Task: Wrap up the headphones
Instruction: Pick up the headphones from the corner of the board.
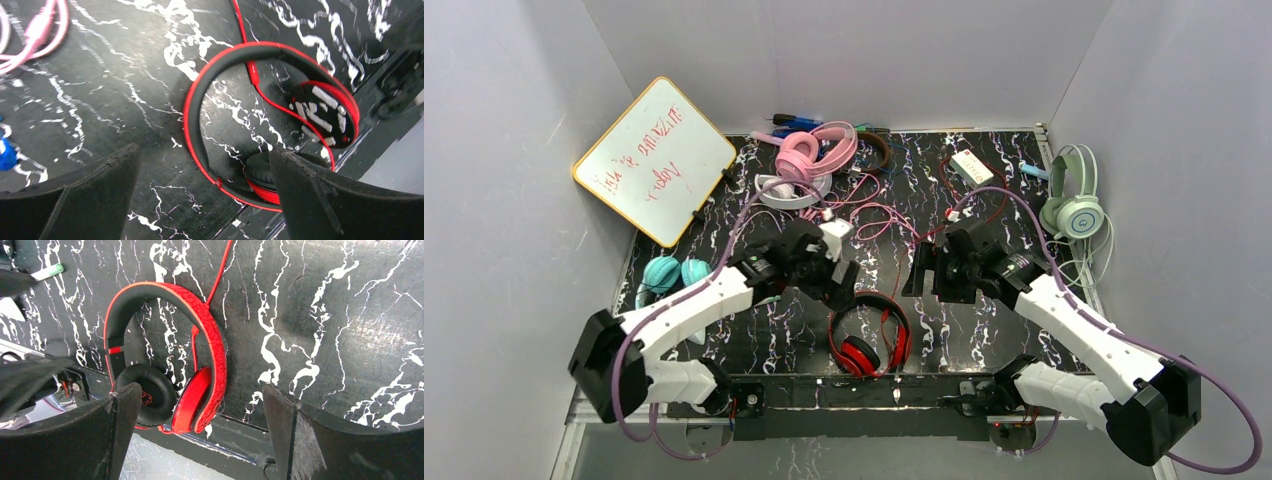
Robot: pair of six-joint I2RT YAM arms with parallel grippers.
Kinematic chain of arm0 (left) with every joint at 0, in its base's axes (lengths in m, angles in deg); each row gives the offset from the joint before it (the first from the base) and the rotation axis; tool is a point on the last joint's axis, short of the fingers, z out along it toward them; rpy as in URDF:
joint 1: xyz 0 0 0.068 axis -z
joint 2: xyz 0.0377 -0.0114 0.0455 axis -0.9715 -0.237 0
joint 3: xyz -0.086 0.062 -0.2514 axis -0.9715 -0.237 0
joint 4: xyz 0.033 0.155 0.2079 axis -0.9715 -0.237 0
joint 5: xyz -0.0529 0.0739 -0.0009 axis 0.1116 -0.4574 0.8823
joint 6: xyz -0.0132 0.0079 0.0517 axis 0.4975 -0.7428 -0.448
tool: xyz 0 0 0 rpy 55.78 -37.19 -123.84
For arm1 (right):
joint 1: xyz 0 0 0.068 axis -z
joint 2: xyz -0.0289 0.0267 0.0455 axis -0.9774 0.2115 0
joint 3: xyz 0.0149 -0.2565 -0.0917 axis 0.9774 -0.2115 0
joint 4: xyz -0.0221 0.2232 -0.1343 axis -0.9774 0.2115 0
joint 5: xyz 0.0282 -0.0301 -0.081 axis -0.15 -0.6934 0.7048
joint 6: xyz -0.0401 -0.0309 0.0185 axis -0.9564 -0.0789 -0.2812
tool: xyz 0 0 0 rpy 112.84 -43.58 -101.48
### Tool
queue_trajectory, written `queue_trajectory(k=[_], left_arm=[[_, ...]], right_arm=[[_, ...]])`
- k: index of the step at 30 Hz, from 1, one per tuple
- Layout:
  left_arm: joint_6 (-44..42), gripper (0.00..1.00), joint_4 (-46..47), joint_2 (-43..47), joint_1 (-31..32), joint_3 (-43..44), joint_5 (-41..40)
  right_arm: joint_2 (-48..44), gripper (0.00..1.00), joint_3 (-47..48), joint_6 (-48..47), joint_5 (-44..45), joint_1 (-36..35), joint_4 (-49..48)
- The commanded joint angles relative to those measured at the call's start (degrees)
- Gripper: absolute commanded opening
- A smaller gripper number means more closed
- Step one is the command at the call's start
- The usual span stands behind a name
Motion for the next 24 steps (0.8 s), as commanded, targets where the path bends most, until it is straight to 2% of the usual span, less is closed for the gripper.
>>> queue_trajectory(k=[1,5,11,19,21,24], left_arm=[[-8.93,0.98,-1.49,-5.59,4.40,3.46,-0.56],[-13.04,0.99,-0.67,-10.54,5.77,4.73,1.21],[-18.67,0.98,0.15,-16.58,8.53,7.35,-6.16],[-20.65,0.98,-1.43,-25.59,11.52,13.76,-9.21],[-21.29,0.96,-2.19,-27.27,12.39,14.85,-11.65],[-21.60,0.86,-3.52,-29.49,12.76,15.88,-12.37]], right_arm=[[-2.50,0.99,0.36,1.60,-0.94,-0.20,-1.35],[-3.98,0.99,1.52,0.81,1.21,-0.15,-1.49],[-5.90,0.99,1.58,0.51,2.87,-0.18,-2.03],[-6.01,0.99,1.58,0.30,2.92,-0.18,-1.89],[-6.16,0.99,1.84,0.29,2.92,-0.15,-1.84],[-6.50,0.99,1.85,0.28,4.39,-0.18,-2.02]])
